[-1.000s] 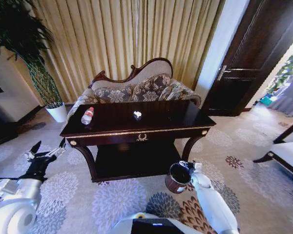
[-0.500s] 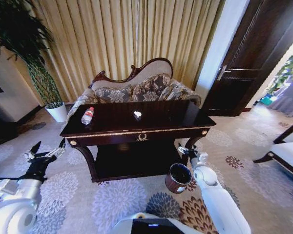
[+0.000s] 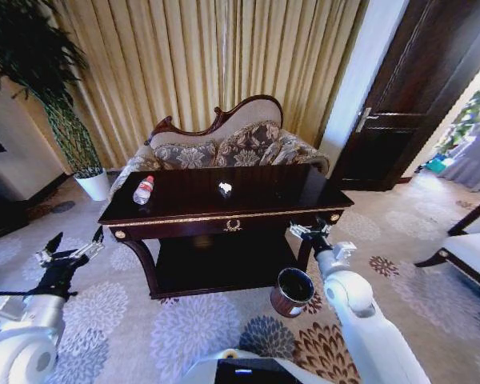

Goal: Move to the front of the table and place the trash on the table into the trash bin.

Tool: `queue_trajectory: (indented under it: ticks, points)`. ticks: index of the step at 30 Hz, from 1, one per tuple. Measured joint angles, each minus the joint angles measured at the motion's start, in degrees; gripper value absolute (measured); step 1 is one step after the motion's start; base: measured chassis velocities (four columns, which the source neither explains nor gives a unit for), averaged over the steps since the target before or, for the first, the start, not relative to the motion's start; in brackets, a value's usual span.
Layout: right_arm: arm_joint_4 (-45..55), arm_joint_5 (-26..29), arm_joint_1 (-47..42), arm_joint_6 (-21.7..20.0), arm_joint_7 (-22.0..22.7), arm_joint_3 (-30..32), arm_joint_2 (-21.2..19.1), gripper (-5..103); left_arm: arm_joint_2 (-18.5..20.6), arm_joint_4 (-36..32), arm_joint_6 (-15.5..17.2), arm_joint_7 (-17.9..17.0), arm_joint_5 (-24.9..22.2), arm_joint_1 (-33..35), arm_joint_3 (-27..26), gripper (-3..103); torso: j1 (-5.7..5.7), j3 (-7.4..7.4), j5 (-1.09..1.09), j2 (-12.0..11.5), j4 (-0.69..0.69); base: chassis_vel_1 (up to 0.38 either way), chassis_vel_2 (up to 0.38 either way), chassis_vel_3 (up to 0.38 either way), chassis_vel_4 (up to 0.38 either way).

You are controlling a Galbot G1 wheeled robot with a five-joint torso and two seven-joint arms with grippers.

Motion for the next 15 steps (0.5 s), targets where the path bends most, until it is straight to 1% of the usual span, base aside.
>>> queue_trajectory:
  ticks: [5, 15]
  points:
    - [-0.03, -1.69, -0.07, 0.68, -0.49, -0.21, 0.07, 100, 0.10, 0.26, -0.35, 0.03, -0.38, 0.31, -0.47, 100, 0.00, 0.00, 0.00, 0.00, 0.00, 0.000, 0.000, 0.000, 0.000]
    - [-0.18, -0.94, 0.12, 0.72, -2.04, -0.25, 0.00, 100, 0.17, 0.38, -0.47, 0.08, -0.52, 0.39, -0.50, 100, 0.00, 0.00, 0.00, 0.00, 0.00, 0.000, 0.000, 0.000, 0.000]
